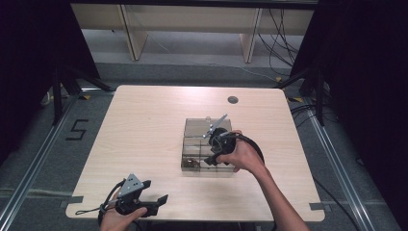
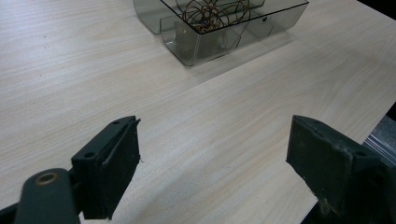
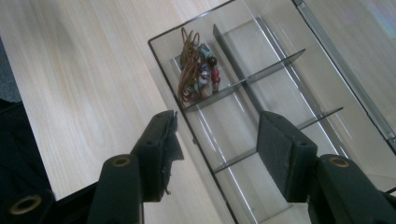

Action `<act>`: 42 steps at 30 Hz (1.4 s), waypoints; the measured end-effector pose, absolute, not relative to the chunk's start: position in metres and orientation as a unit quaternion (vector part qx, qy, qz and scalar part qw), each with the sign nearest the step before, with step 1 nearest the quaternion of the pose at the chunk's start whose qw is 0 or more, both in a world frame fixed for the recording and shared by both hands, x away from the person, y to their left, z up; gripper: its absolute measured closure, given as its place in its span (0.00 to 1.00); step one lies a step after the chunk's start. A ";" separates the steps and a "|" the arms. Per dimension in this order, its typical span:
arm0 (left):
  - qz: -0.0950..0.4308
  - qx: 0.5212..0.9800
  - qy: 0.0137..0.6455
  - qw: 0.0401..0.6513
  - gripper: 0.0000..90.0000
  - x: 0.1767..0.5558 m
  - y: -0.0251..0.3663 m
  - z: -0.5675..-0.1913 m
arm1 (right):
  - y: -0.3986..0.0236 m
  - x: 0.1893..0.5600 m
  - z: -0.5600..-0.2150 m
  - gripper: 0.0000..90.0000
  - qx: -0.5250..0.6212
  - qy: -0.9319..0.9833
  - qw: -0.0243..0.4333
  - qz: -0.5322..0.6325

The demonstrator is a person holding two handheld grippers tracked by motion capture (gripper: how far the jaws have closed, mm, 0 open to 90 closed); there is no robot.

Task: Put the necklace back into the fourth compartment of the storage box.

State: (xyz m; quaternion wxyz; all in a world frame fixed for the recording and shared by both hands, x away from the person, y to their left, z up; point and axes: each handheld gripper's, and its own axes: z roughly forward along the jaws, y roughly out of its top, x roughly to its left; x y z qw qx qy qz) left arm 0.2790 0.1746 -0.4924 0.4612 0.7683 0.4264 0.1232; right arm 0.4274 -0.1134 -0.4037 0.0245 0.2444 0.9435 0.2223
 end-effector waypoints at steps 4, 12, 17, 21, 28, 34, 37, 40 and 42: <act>0.120 0.768 0.422 0.465 0.18 0.280 0.174 -0.494 | -0.116 0.423 -0.405 0.52 0.240 0.944 0.022 0.226; 0.125 0.772 0.425 0.456 0.18 0.279 0.176 -0.492 | -0.125 0.417 -0.406 0.38 0.258 0.935 0.032 0.243; 0.119 0.768 0.424 0.465 0.18 0.280 0.174 -0.494 | -0.131 0.411 -0.402 0.31 0.270 0.927 0.039 0.258; 0.119 0.770 0.423 0.462 0.18 0.280 0.175 -0.494 | -0.135 0.406 -0.403 0.29 0.272 0.925 0.045 0.261; 0.120 0.770 0.424 0.462 0.18 0.280 0.174 -0.494 | -0.142 0.401 -0.405 0.29 0.267 0.924 0.048 0.268; 0.119 0.768 0.424 0.464 0.18 0.280 0.175 -0.494 | -0.145 0.397 -0.405 0.29 0.279 0.920 0.046 0.271; 0.119 0.770 0.423 0.463 0.18 0.280 0.174 -0.494 | -0.148 0.396 -0.405 0.29 0.275 0.920 0.052 0.274; 0.119 0.772 0.421 0.461 0.18 0.280 0.175 -0.494 | -0.151 0.395 -0.407 0.29 0.275 0.918 0.055 0.280; 0.119 0.768 0.424 0.464 0.18 0.280 0.174 -0.494 | -0.153 0.394 -0.407 0.29 0.278 0.917 0.055 0.281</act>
